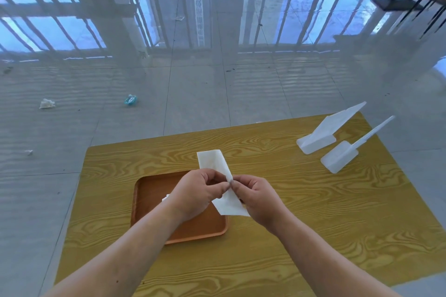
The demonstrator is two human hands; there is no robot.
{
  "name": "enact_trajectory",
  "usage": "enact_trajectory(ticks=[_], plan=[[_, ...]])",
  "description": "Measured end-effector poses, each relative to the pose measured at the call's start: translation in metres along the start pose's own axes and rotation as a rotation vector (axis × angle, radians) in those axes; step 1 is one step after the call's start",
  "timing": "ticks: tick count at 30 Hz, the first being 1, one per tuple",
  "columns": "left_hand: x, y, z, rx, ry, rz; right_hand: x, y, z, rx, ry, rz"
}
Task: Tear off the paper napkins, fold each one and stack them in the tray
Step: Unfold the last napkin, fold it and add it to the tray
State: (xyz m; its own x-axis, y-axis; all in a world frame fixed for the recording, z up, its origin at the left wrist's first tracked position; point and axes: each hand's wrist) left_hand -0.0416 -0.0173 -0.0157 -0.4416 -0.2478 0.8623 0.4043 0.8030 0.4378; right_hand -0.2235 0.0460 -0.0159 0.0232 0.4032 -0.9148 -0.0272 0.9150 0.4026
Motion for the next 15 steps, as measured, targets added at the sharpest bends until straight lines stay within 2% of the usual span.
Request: enact_trajectory(ticks=[9, 15], plan=[[-0.034, -0.027, 0.020, 0.028, -0.058, -0.053, 0.039, -0.011, -0.005, -0.044, -0.040, 0.064], [-0.049, -0.033, 0.041, -0.019, 0.057, -0.111, 0.068, -0.012, -0.018, -0.022, -0.053, 0.104]])
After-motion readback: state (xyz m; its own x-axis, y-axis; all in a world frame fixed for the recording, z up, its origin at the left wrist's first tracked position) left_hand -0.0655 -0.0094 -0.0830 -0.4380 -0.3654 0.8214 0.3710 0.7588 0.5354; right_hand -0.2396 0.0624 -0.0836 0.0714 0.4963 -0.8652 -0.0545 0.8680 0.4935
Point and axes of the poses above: each hand's wrist, its own y-axis away from the middle knuckle, its own z-axis out of the palm, x = y × z, and after that the axes turned 2 degrees about -y, right-handed
